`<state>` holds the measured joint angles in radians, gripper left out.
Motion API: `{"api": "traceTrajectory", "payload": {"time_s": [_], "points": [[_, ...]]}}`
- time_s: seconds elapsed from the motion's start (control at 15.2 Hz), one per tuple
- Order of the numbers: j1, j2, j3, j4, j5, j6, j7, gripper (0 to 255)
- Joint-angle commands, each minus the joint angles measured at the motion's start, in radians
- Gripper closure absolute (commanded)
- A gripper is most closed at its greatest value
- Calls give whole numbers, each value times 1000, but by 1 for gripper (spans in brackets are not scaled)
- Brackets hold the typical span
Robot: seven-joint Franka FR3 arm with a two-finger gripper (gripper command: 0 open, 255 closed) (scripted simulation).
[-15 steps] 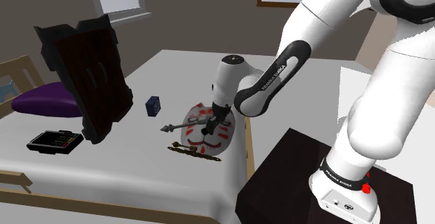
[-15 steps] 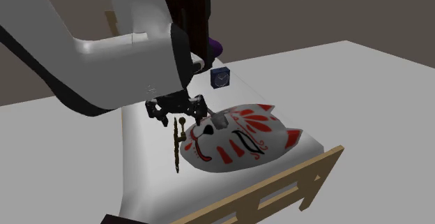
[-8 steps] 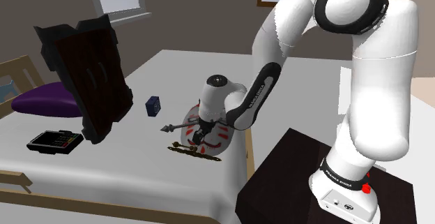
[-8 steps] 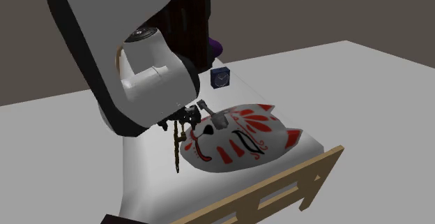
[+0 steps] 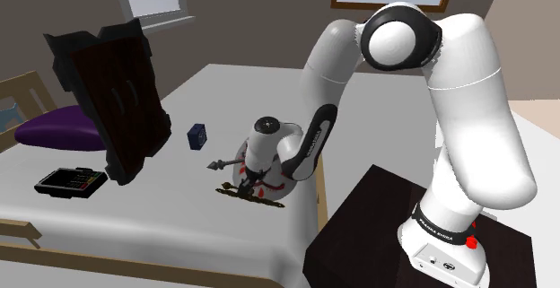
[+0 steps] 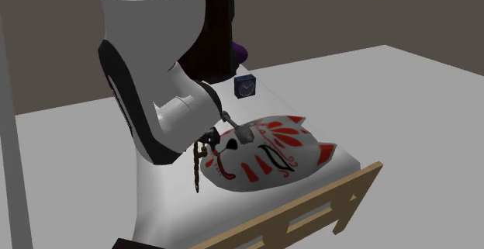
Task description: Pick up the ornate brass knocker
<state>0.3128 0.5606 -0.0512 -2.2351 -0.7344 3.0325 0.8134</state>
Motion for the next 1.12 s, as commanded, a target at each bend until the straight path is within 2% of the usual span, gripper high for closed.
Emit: {"api": "traceTrajectory", "payload": {"time_s": [0.0,0.26,0.33,0.92,1.06], "points": [[25,28,-25,11,-14,21,23,0],[49,66,-52,28,-26,47,44,0],[50,66,-54,27,-27,48,45,255],[49,66,-52,28,-26,47,44,255],[30,36,-31,14,-17,27,28,255]]}}
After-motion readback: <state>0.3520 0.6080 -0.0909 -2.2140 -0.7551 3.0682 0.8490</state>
